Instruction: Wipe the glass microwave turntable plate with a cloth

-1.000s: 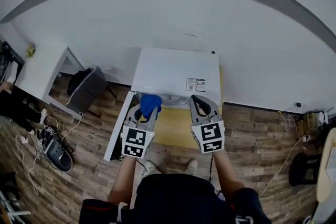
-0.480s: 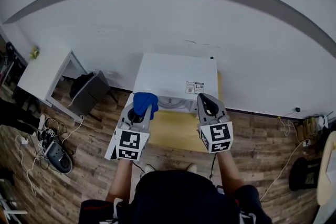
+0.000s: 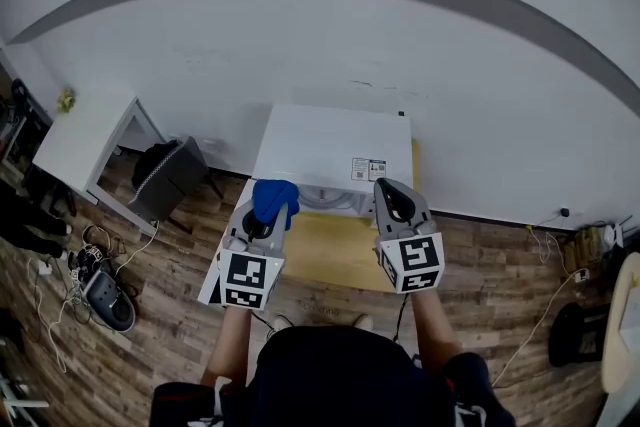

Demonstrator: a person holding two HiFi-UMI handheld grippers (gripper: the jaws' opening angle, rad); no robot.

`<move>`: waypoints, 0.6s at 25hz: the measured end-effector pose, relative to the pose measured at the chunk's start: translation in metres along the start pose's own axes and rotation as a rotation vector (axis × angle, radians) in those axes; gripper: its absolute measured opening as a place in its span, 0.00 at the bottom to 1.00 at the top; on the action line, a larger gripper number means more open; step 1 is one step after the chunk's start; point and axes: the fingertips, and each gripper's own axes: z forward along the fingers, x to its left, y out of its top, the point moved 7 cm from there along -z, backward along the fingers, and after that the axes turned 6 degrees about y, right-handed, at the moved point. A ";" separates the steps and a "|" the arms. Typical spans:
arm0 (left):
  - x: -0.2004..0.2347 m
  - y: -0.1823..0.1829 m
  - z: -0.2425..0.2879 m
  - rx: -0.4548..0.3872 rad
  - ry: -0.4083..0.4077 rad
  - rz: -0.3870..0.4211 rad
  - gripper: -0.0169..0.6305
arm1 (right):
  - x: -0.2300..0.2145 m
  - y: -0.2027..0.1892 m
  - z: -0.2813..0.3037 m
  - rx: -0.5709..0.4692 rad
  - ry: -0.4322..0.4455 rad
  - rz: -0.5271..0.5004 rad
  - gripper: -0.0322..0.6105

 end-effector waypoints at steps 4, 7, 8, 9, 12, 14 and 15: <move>-0.002 0.001 -0.001 0.002 -0.001 -0.002 0.12 | -0.001 0.002 -0.001 -0.011 0.005 0.006 0.06; -0.003 0.001 -0.004 0.000 0.002 -0.008 0.12 | 0.000 0.002 -0.004 -0.013 0.010 0.011 0.06; -0.004 0.001 -0.004 -0.001 0.002 -0.009 0.12 | 0.001 0.002 -0.005 -0.014 0.011 0.011 0.06; -0.003 0.001 -0.004 -0.003 0.002 -0.009 0.12 | 0.001 0.002 -0.005 -0.016 0.011 0.011 0.06; 0.001 0.001 -0.004 -0.008 0.010 -0.018 0.12 | 0.004 0.001 -0.006 -0.020 0.012 0.018 0.06; 0.004 0.001 -0.006 -0.011 0.022 -0.028 0.12 | 0.005 0.001 -0.007 -0.018 0.013 0.024 0.06; 0.005 0.002 -0.006 -0.014 0.029 -0.032 0.12 | 0.005 0.001 -0.007 -0.017 0.013 0.024 0.06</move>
